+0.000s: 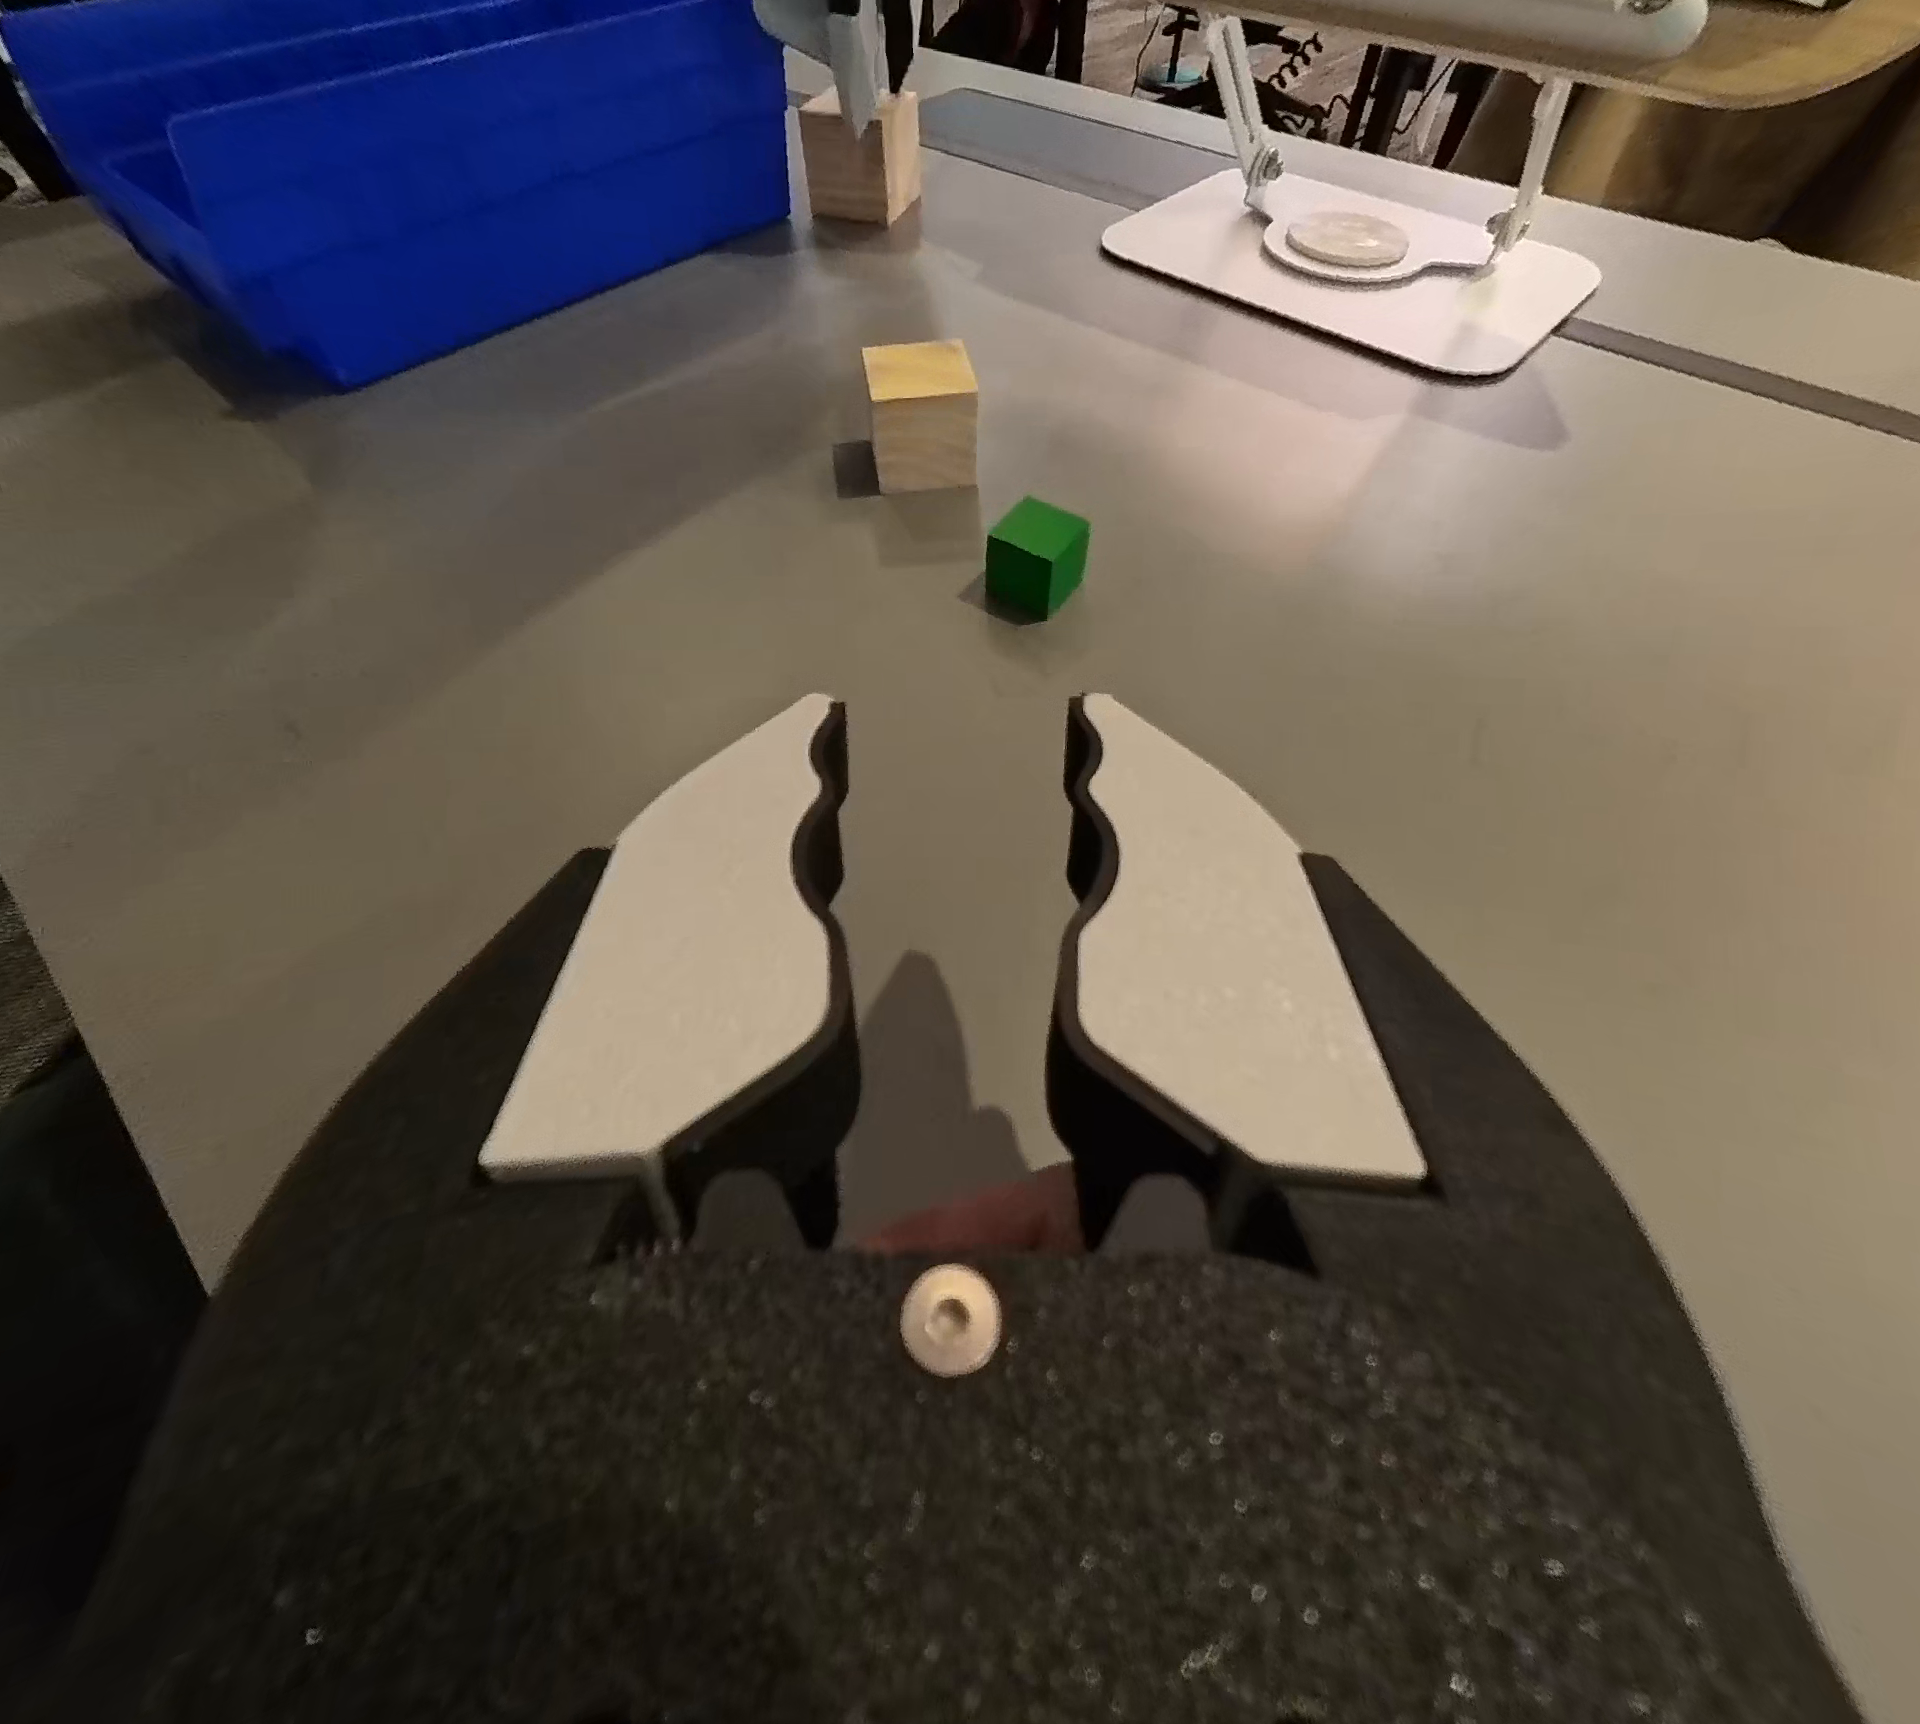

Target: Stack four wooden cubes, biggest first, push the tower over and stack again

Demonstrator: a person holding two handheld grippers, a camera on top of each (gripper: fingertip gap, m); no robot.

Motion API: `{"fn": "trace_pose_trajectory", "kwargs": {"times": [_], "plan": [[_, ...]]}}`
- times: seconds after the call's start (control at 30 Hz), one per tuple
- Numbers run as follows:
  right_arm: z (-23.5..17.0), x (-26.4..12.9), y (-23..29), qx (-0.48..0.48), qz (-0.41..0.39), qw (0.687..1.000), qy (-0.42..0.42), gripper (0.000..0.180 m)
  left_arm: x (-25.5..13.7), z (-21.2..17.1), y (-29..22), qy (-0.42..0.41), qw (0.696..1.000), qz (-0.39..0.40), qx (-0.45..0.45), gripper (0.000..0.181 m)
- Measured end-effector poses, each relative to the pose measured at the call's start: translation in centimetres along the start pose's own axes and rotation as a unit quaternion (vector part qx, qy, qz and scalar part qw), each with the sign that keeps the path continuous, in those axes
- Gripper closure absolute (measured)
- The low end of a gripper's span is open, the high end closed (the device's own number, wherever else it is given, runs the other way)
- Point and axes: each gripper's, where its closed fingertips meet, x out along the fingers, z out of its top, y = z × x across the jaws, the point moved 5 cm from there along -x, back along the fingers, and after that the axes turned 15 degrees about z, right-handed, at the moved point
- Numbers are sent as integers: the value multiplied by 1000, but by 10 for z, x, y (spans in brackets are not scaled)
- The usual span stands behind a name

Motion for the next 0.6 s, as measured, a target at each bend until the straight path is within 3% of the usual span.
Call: {"fn": "trace_pose_trajectory", "kwargs": {"times": [0.23,0.27,0.33,0.6], "plan": [[-1,-1,4,-19,-6,1000,6,140,1,-2,-1,-14,999,51,3,138],[-1,-1,4,-18,-6,1000,8,140,0,-4,-2,-12,998,55,5,133],[-3,-1,3,-18,-9,1000,10,140,-4,-6,3,-9,998,70,1,106],[-3,1,3,-21,-9,1000,18,141,2,-3,8,20,999,42,17,100]]}}
